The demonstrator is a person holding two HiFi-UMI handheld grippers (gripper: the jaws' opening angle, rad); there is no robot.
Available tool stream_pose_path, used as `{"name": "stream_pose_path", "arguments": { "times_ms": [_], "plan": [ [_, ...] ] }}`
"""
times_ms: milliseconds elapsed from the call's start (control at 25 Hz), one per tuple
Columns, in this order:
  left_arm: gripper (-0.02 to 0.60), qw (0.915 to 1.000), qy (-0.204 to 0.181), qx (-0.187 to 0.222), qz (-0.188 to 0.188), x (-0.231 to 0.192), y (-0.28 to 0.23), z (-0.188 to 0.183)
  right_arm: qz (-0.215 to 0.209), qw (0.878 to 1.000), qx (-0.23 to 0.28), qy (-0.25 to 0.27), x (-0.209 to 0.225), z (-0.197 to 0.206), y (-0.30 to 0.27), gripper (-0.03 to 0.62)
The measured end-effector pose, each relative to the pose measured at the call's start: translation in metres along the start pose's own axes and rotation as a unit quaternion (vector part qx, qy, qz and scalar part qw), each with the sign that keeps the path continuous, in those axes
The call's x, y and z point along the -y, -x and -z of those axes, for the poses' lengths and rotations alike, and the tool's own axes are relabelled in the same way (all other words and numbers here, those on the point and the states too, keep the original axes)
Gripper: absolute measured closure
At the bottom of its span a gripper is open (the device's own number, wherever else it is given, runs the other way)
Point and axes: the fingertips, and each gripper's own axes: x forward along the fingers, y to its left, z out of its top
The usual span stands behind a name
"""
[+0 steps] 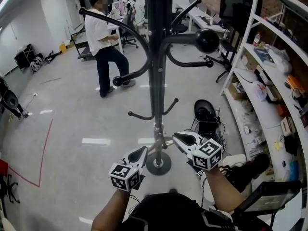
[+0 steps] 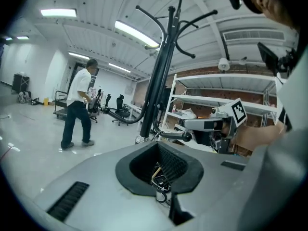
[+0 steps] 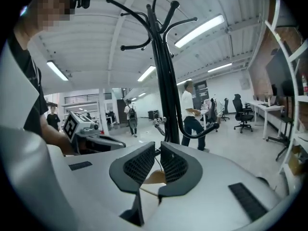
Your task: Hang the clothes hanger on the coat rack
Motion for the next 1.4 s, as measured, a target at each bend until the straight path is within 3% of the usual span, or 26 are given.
{"name": "stream_pose_path", "arguments": {
  "times_ms": [160, 360, 880, 1400],
  "plan": [
    [0.581, 1.0000, -0.002, 0.006, 0.004, 0.001, 0.008, -0.003, 0.046, 0.999, 0.004, -0.013, -0.008, 0.000, 0.000, 0.580],
    [0.581, 0.9999, -0.008, 0.009, -0.003, 0.001, 0.012, -0.007, 0.073, 0.997, 0.003, -0.026, -0.012, 0.003, -0.001, 0.588],
    [0.581, 0.9997, -0.018, 0.019, 0.000, 0.005, 0.025, -0.017, 0.098, 0.994, 0.007, -0.038, -0.020, 0.000, 0.006, 0.588],
    [0.581, 0.9984, -0.035, 0.027, 0.035, 0.023, 0.061, -0.023, 0.127, 0.991, 0.015, -0.035, -0.057, -0.007, 0.026, 0.588]
  ]
}}
